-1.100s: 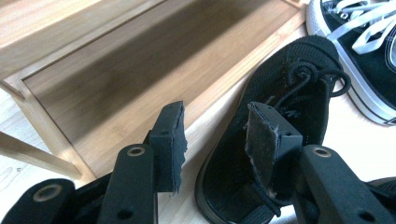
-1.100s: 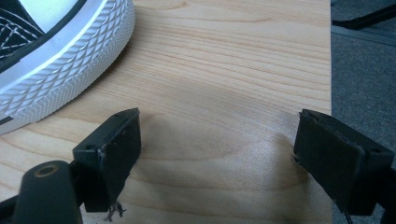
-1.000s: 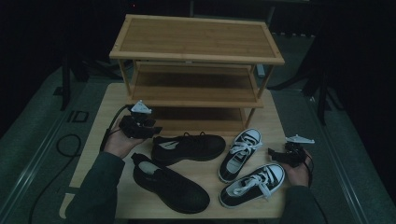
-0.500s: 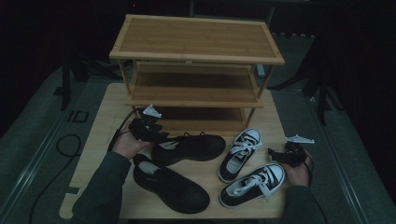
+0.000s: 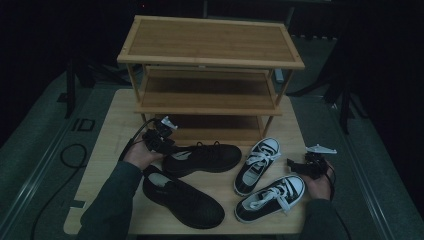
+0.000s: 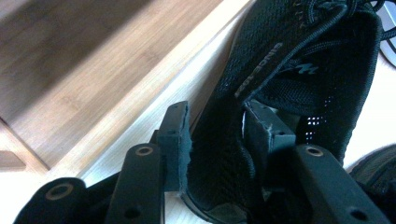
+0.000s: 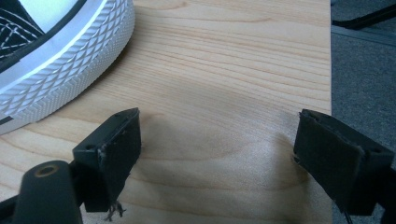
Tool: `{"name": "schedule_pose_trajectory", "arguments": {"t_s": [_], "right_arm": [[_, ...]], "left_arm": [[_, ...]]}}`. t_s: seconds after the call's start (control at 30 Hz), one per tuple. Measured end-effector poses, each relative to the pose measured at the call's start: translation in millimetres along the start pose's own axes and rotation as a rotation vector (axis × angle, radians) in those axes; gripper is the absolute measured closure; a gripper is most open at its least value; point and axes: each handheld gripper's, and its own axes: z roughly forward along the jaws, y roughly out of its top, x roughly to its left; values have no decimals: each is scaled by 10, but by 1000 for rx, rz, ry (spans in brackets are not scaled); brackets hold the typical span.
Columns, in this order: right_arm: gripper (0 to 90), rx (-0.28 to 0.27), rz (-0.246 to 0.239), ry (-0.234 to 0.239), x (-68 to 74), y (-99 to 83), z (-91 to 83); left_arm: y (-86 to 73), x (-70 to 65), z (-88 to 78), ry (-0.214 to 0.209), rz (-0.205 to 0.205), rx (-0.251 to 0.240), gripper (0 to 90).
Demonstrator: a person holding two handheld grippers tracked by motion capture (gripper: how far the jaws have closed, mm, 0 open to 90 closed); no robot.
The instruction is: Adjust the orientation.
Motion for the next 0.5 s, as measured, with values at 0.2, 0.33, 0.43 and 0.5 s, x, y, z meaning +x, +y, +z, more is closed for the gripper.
{"name": "schedule_pose_trajectory", "arguments": {"t_s": [0.2,0.33,0.43,0.5], "right_arm": [[148,0,0,0,0,0,0],[148,0,0,0,0,0,0],[149,0,0,0,0,0,0],[148,0,0,0,0,0,0]], "left_arm": [[2,-37,36,-8,31,41,744],[4,-54,45,-7,46,45,839],[7,-62,44,2,59,47,862],[8,-68,40,9,63,47,867]]}}
